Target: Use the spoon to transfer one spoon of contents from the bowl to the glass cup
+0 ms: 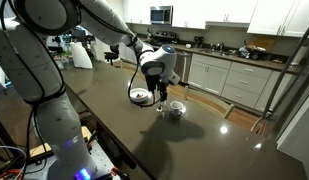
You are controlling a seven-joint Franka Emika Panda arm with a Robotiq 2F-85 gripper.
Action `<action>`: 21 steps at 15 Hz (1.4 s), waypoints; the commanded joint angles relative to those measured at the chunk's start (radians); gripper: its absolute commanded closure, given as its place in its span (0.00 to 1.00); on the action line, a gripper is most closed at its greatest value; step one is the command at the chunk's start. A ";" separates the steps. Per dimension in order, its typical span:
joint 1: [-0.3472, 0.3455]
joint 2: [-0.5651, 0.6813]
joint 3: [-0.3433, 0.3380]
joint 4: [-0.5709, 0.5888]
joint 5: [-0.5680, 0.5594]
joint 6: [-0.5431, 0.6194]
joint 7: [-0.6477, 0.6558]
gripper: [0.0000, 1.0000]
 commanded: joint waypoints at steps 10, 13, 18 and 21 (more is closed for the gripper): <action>-0.016 0.108 -0.016 0.083 0.221 -0.073 -0.130 0.00; -0.025 0.144 -0.017 0.120 0.226 -0.092 -0.144 0.26; -0.043 0.174 -0.017 0.161 0.213 -0.099 -0.141 0.59; -0.053 0.185 -0.016 0.176 0.215 -0.104 -0.140 0.80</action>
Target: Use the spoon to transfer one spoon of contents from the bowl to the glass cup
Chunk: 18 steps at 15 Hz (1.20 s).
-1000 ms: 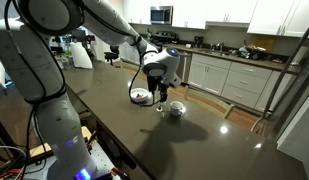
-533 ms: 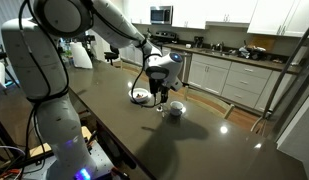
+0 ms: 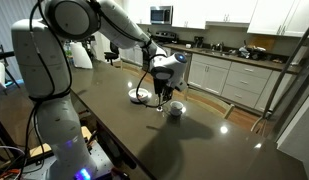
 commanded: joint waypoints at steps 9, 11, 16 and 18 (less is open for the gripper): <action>-0.035 0.031 0.008 0.039 0.014 -0.054 -0.023 0.89; -0.036 0.030 0.008 0.038 0.014 -0.058 -0.024 0.98; -0.036 0.028 0.008 0.039 0.014 -0.065 -0.020 0.96; -0.036 0.024 0.009 0.038 0.016 -0.070 -0.020 0.96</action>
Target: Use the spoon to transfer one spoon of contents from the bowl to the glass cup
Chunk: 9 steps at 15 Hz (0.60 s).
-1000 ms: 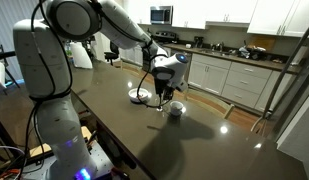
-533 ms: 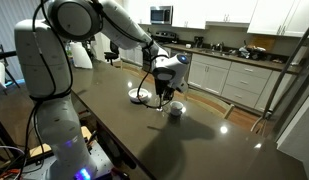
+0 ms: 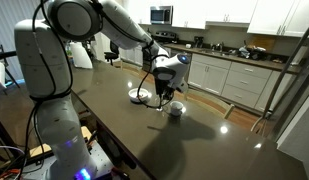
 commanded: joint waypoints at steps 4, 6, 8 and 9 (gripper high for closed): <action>-0.016 -0.010 0.010 0.011 0.019 -0.050 -0.020 0.96; -0.014 -0.019 0.012 0.003 0.016 -0.051 -0.017 0.96; -0.009 -0.030 0.016 -0.003 0.007 -0.052 -0.008 0.96; -0.005 -0.038 0.019 -0.007 -0.002 -0.050 0.001 0.96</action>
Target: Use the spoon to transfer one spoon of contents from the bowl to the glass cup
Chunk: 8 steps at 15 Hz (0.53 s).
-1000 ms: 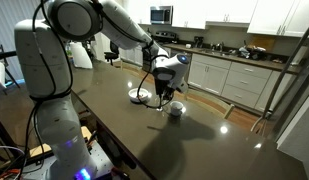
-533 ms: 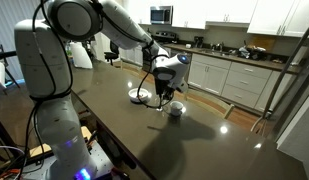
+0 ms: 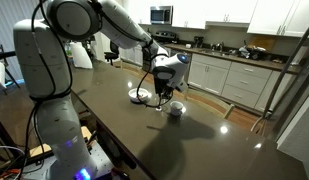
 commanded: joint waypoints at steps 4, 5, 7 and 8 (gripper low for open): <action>0.005 -0.057 0.021 -0.017 -0.032 -0.019 0.024 0.96; 0.008 -0.063 0.022 -0.019 -0.039 -0.019 0.028 0.96; 0.013 -0.076 0.023 -0.022 -0.064 -0.019 0.044 0.96; 0.013 -0.081 0.023 -0.023 -0.084 -0.019 0.055 0.96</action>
